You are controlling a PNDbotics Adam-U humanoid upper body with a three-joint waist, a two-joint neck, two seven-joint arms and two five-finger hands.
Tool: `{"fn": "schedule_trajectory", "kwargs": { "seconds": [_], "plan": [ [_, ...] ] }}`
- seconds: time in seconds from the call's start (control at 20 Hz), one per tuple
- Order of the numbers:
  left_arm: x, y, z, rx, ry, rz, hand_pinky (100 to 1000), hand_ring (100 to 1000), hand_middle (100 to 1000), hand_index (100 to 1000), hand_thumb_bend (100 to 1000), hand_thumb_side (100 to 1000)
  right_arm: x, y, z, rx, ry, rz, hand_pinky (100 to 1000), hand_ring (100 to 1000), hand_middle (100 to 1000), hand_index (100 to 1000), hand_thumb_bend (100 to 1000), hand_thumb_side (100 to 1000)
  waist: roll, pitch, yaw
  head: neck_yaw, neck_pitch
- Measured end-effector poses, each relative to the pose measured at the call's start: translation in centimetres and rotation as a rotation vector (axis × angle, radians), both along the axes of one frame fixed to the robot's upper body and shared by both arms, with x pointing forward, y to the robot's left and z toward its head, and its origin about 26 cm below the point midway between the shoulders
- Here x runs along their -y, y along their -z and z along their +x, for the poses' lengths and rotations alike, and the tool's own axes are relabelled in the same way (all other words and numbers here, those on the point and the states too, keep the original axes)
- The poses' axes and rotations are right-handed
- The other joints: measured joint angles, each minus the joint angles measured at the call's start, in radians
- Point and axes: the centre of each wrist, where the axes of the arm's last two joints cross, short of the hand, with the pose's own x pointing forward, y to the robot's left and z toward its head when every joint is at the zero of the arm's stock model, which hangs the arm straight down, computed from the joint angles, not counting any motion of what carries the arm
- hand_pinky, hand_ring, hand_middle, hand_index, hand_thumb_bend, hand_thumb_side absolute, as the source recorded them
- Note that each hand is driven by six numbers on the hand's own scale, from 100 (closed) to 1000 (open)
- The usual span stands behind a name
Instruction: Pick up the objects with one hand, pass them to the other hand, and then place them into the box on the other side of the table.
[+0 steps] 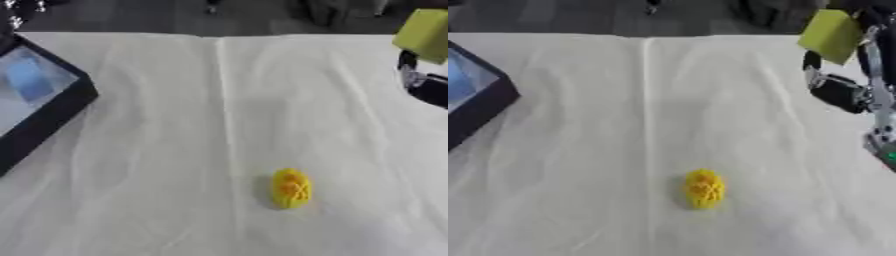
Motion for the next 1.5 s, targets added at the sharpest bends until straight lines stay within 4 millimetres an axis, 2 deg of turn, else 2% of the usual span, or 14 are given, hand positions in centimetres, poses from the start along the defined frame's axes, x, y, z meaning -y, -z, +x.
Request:
{"fn": "schedule_trajectory", "kwargs": {
  "seconds": [0.05,0.1,0.15,0.4,0.8,0.95,1.05,1.5],
  "plan": [
    [0.3,-0.4,-0.1,0.002,0.024,0.046,953,1000,716,874,100,810,-0.6,0.2,0.1,0.029,-0.003,-0.045,821,660,568,598,138,100,0.000,-0.001,0.000,0.005,0.000],
    [0.6,-0.6,0.0,0.001,0.044,0.092,952,1000,717,874,100,714,-1.1,0.4,0.1,0.052,-0.007,-0.083,830,664,569,599,250,100,0.001,-0.001,0.000,0.011,0.000],
    [0.9,-0.8,0.0,0.001,0.062,0.136,952,1000,716,874,100,809,-1.6,0.5,0.1,0.071,-0.014,-0.117,833,665,569,599,137,100,0.001,-0.002,0.001,0.015,0.000],
    [2.7,-1.7,-0.1,0.020,0.136,0.311,944,1000,724,875,100,771,-3.7,1.2,0.2,0.120,-0.058,-0.243,854,675,570,599,139,100,0.005,-0.006,0.007,0.029,0.001],
    [5.9,-1.6,-1.3,0.066,0.210,0.500,934,1000,738,877,101,684,-6.3,1.0,0.2,0.121,-0.100,-0.322,855,676,570,600,135,100,0.006,-0.011,0.014,0.035,0.010],
    [7.1,-1.5,-2.0,0.082,0.217,0.550,937,1000,759,919,158,668,-7.1,0.8,0.3,0.122,-0.103,-0.329,868,678,571,601,132,100,0.007,-0.014,0.015,0.039,0.017],
    [7.8,-1.4,-2.3,0.082,0.216,0.584,934,1000,771,953,193,671,-7.5,0.8,0.3,0.122,-0.099,-0.339,838,674,568,600,137,100,0.007,-0.014,0.016,0.042,0.018],
    [11.2,-0.3,-2.7,0.107,0.159,0.704,924,1000,751,909,308,578,-9.3,0.8,0.1,0.111,-0.109,-0.389,839,681,574,605,140,100,0.013,-0.022,0.021,0.053,0.026]
  ]
}}
